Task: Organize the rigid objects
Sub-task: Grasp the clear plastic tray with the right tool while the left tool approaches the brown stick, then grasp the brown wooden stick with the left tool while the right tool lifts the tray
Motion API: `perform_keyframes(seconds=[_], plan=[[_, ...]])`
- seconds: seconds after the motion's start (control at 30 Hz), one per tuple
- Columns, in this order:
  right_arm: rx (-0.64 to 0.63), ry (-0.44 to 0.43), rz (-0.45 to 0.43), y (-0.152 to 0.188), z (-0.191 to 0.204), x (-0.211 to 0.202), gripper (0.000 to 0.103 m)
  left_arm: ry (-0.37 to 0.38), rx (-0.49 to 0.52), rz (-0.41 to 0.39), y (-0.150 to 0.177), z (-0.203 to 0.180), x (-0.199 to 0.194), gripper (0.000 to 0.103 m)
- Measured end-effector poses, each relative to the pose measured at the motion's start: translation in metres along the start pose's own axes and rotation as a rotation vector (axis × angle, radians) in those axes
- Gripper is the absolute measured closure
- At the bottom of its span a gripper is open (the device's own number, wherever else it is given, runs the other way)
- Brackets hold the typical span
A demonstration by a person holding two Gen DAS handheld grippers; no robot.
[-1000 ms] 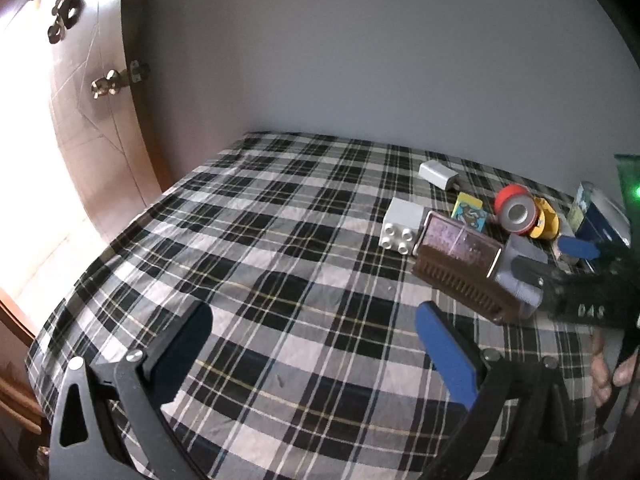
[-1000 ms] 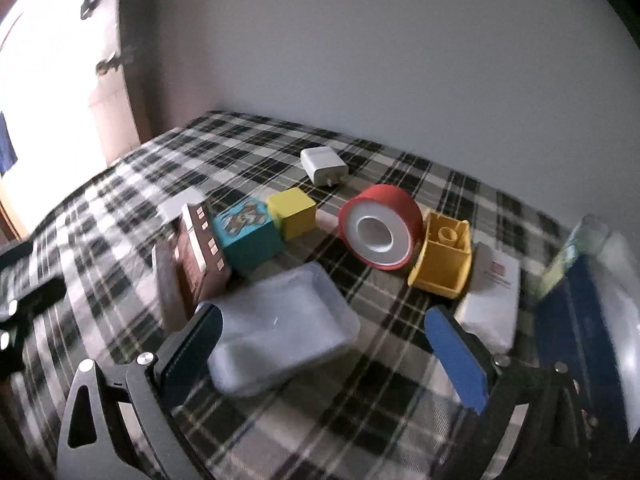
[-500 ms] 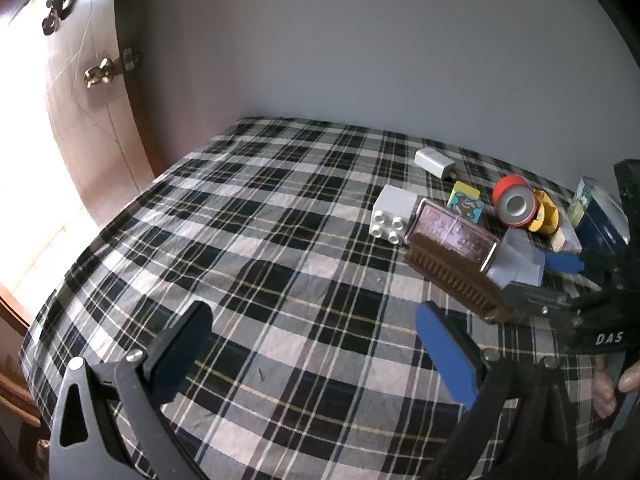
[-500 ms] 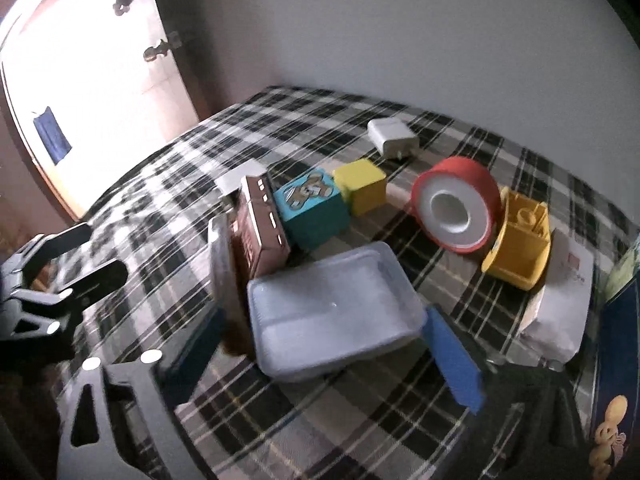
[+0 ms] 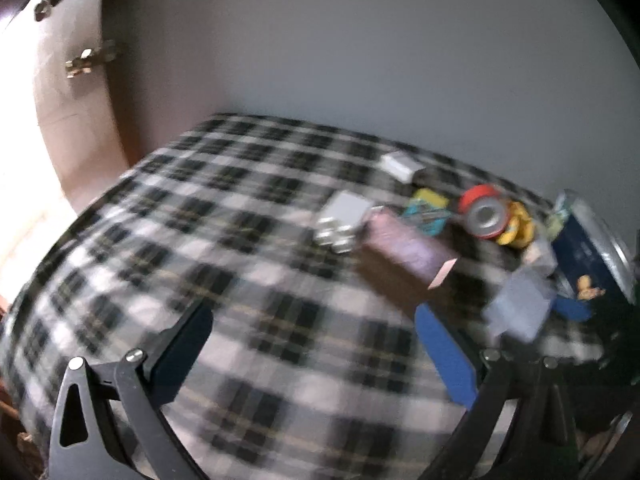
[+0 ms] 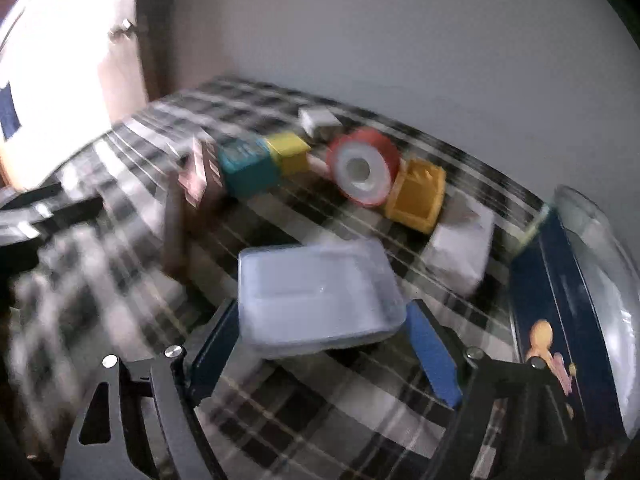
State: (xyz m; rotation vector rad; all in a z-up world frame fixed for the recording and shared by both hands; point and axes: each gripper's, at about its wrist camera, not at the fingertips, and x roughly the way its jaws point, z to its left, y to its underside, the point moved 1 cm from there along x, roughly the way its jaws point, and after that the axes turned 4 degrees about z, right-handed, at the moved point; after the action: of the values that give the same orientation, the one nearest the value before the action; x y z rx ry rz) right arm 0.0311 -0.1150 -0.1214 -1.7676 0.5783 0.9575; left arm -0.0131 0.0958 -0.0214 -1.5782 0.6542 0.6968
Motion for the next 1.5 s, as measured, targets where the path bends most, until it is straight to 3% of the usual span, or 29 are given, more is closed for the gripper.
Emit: perform_keyframes(seconds=[0.2,0.33,0.43,0.53,0.7,0.9,1.1,1.27,1.37,1.5], plan=[[0.060,-0.068,0.005,-0.006,-0.015,0.000,0.018,-0.062,0.075,0.012,-0.011,-0.049,0.021,0.002],[0.042,-0.054,0.005,-0.014,-0.013,0.002,0.018,-0.077,0.036,0.115,-0.013,-0.051,0.048,0.008],[0.021,-0.042,0.007,-0.013,-0.008,0.004,0.018,-0.083,0.018,0.144,-0.009,-0.044,0.055,0.010],[0.023,-0.031,0.004,-0.012,-0.008,0.004,0.019,-0.071,0.011,0.141,-0.006,-0.033,0.054,0.018],[0.065,-0.038,-0.002,-0.009,-0.014,0.003,0.021,-0.039,0.033,0.136,-0.002,-0.013,0.044,0.045],[0.099,-0.058,-0.016,-0.008,-0.018,-0.001,0.021,0.058,0.031,0.133,-0.003,0.010,0.039,0.064],[0.112,-0.063,-0.042,-0.008,-0.019,-0.006,0.021,0.033,0.010,0.116,-0.007,0.013,0.043,0.067],[0.129,-0.064,-0.035,-0.008,-0.022,-0.005,0.021,0.004,0.056,0.112,-0.008,0.008,0.046,0.066],[0.131,-0.059,-0.047,-0.008,-0.022,-0.007,0.021,0.030,0.069,0.110,-0.008,0.007,0.046,0.090],[0.128,-0.034,-0.105,-0.010,-0.023,-0.017,0.021,0.069,0.046,0.106,-0.007,0.010,0.044,0.090]])
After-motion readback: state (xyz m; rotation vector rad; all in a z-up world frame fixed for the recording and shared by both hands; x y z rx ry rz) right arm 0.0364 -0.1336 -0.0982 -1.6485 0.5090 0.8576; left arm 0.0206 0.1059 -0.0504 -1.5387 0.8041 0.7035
